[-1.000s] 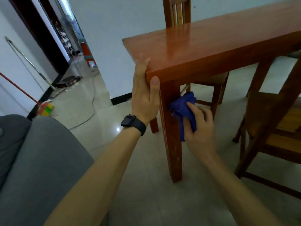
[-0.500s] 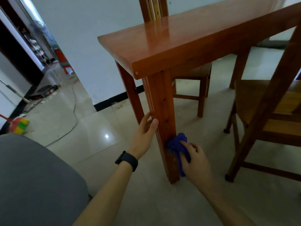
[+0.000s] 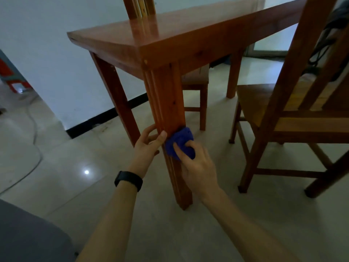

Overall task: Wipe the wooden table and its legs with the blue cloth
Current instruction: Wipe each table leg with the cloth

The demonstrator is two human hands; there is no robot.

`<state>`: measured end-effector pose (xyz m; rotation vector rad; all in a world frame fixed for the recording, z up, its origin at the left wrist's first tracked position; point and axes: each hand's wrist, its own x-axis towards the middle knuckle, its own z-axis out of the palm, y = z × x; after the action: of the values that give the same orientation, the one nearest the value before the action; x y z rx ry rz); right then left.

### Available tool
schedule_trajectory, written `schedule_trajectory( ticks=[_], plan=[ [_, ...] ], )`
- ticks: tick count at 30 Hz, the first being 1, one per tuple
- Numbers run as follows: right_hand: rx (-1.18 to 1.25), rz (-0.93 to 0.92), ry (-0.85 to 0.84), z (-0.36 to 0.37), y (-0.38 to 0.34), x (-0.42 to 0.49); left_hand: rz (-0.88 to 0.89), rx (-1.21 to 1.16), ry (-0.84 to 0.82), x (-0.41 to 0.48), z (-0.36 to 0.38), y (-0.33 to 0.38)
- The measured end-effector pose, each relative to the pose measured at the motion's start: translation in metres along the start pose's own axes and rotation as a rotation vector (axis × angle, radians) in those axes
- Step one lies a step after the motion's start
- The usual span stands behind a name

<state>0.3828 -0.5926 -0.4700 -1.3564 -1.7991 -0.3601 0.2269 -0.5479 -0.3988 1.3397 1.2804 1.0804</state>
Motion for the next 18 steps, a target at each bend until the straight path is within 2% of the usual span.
schedule_trajectory(
  ticks=[2,4,5,7,14,18],
  plan=[
    [-0.066,0.08,-0.264,0.016,0.006,-0.036,-0.002,0.004,-0.002,-0.001,-0.002,0.001],
    [-0.02,0.249,-0.567,0.024,0.012,-0.069,-0.007,0.014,-0.015,-0.002,-0.005,0.001],
    [0.038,0.312,-0.599,0.025,0.015,-0.08,-0.009,0.011,-0.025,-0.002,-0.005,0.001],
    [0.144,0.367,-0.465,0.024,0.018,-0.084,-0.01,0.006,-0.046,-0.002,-0.005,0.001],
    [0.419,0.21,0.157,-0.038,-0.008,0.027,0.043,-0.074,-0.054,0.004,-0.002,0.0],
    [0.35,0.099,0.245,-0.043,-0.024,0.07,0.019,-0.102,-0.037,0.0,-0.002,0.0]
  ],
)
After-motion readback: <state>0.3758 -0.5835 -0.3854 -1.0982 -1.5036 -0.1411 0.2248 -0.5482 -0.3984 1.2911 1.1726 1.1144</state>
